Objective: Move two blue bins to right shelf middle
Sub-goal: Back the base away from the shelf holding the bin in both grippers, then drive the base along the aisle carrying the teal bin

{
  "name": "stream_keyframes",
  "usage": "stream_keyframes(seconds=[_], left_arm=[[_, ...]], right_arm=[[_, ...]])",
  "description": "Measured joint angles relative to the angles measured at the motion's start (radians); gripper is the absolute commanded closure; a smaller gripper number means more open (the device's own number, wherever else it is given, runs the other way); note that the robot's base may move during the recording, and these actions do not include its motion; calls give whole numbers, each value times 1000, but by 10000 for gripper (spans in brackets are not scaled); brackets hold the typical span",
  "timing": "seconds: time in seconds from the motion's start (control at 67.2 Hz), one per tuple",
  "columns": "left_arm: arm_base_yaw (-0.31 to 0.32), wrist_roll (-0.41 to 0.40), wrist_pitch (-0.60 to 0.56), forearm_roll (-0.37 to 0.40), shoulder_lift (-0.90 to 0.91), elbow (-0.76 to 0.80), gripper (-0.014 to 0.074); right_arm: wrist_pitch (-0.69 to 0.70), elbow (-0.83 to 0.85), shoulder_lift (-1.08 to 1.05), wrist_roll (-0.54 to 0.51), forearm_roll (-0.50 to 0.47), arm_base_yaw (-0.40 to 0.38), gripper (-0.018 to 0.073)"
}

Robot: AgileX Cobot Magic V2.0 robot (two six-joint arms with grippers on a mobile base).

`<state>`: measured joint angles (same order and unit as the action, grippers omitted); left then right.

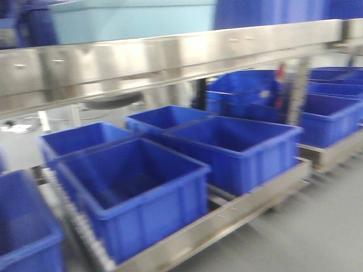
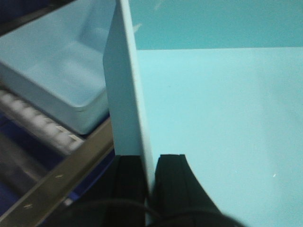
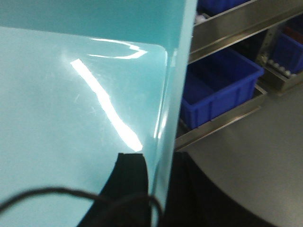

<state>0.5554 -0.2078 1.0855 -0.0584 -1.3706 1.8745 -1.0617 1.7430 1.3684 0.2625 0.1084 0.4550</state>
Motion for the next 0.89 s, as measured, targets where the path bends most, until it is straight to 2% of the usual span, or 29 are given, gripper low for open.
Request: stream_keyframes(seconds=[0.893], left_arm=[[0, 0, 0, 0, 0, 0, 707]], right_arm=[[1, 3, 0, 0, 0, 0, 712]])
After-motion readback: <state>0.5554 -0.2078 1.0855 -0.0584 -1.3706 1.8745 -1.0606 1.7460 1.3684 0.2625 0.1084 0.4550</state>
